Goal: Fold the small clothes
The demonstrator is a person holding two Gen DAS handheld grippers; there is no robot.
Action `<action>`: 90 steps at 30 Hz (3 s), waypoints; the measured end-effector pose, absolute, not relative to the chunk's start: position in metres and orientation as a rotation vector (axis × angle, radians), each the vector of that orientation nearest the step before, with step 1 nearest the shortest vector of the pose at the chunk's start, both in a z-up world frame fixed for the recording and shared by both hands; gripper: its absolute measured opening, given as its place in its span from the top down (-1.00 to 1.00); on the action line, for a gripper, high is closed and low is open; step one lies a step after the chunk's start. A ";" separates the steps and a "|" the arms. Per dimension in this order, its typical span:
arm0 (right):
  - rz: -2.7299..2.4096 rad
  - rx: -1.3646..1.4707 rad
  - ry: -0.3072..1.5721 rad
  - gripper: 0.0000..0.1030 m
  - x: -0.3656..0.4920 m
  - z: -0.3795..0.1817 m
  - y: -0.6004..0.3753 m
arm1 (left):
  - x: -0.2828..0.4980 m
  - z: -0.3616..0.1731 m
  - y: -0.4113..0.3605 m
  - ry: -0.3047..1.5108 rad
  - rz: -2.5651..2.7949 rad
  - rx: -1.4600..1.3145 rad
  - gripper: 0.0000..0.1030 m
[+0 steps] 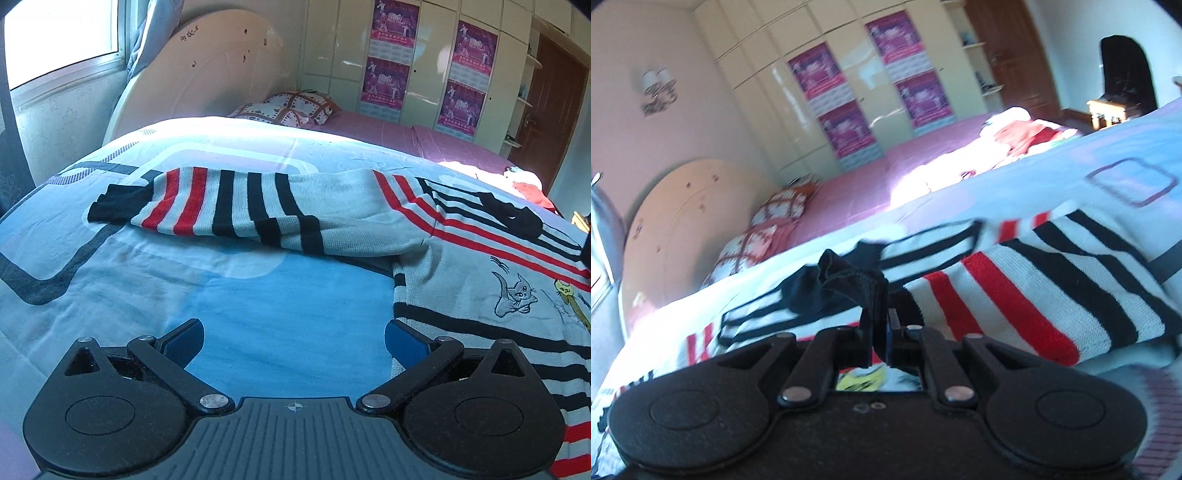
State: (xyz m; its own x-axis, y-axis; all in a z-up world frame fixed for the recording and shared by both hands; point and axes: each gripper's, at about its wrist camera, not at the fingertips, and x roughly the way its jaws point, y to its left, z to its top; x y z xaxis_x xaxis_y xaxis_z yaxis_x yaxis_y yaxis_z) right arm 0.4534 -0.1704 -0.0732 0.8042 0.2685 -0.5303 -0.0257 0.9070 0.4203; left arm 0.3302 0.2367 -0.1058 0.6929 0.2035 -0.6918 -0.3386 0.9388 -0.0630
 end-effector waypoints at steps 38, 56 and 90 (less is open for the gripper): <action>-0.030 0.435 0.552 0.30 0.360 -0.080 -0.308 | 0.543 -0.145 0.005 0.778 -0.345 -0.517 0.91; 0.011 0.360 0.598 0.29 0.417 -0.095 -0.278 | 0.524 -0.150 0.113 0.710 -0.231 -0.440 0.91; 0.179 0.421 0.677 0.20 0.582 -0.108 -0.322 | 0.521 -0.170 0.114 0.636 -0.146 -0.509 0.91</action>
State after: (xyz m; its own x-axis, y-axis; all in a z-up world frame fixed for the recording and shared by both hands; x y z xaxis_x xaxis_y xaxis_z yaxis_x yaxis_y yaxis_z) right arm 0.5820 -0.3216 -0.1081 0.7679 0.2950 -0.5686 -0.0253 0.9009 0.4333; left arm 0.5206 0.1136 -0.1704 0.7989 -0.2826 -0.5310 -0.0230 0.8677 -0.4965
